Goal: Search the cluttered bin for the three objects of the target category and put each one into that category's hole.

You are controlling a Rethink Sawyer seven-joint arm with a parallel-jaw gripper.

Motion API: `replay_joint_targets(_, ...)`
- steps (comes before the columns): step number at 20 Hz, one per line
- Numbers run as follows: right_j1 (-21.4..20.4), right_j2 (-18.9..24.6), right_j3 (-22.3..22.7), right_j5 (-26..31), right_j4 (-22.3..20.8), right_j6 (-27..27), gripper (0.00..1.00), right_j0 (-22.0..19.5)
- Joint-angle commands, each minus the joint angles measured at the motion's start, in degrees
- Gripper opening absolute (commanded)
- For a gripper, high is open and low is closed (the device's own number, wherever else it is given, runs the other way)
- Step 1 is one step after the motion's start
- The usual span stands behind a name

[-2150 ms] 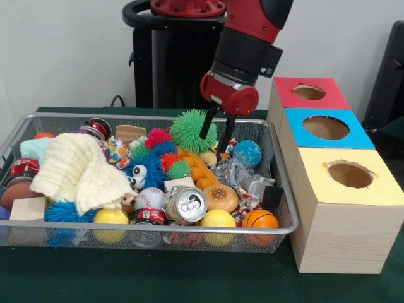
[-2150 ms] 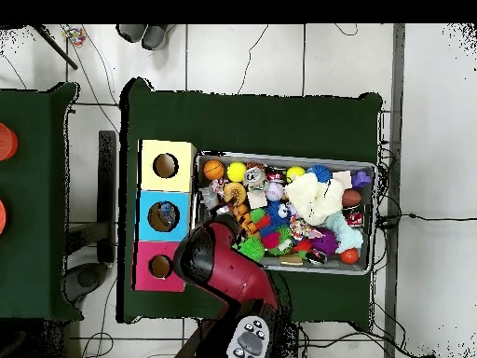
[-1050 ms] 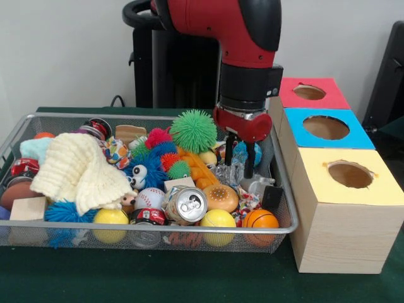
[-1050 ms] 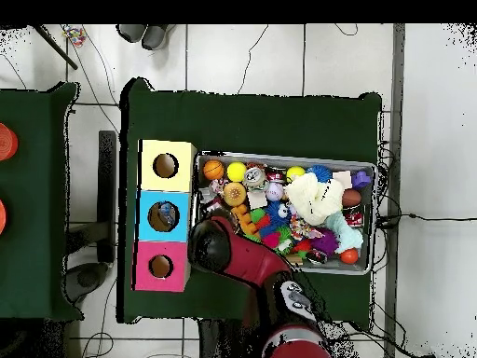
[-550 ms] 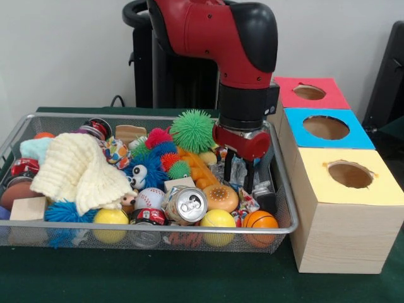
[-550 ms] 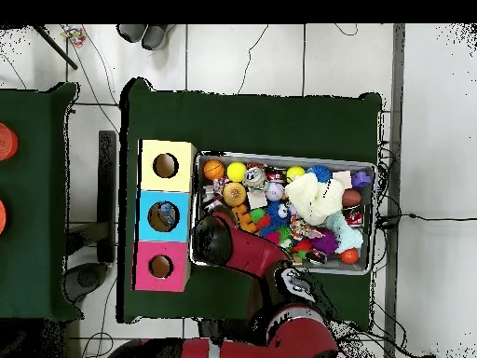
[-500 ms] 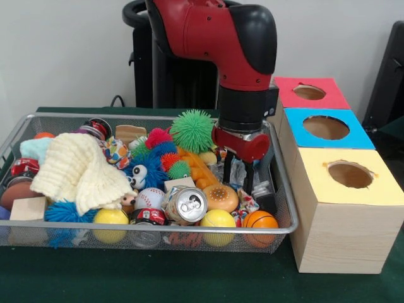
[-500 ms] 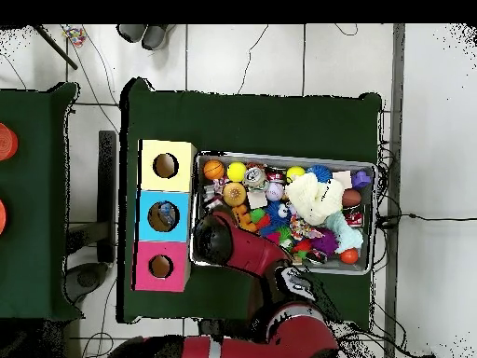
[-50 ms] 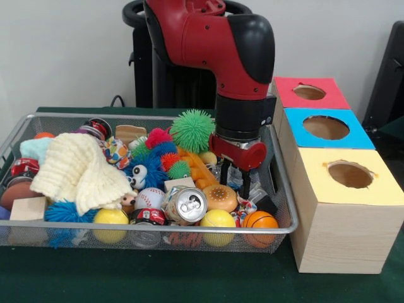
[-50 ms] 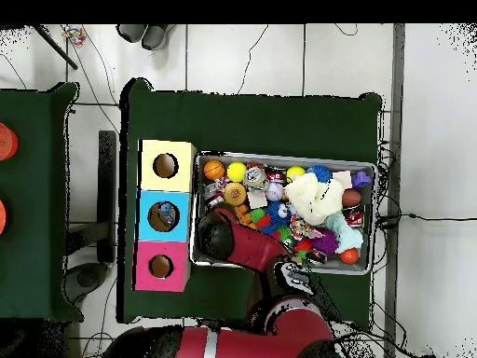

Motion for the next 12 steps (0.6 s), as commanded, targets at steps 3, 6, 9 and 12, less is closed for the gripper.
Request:
replay_joint_targets(3,3.63,2.88,-3.92,-3.43,-0.77,5.98,1.00,3.47)
replay_joint_targets(6,1.74,2.03,-2.33,-2.62,0.14,6.99,1.00,4.57)
replay_joint_targets(9,-1.16,0.89,-0.54,-1.02,1.19,8.04,1.00,5.83)
replay_joint_targets(12,-4.24,-0.32,0.66,1.51,2.42,8.84,1.00,7.26)
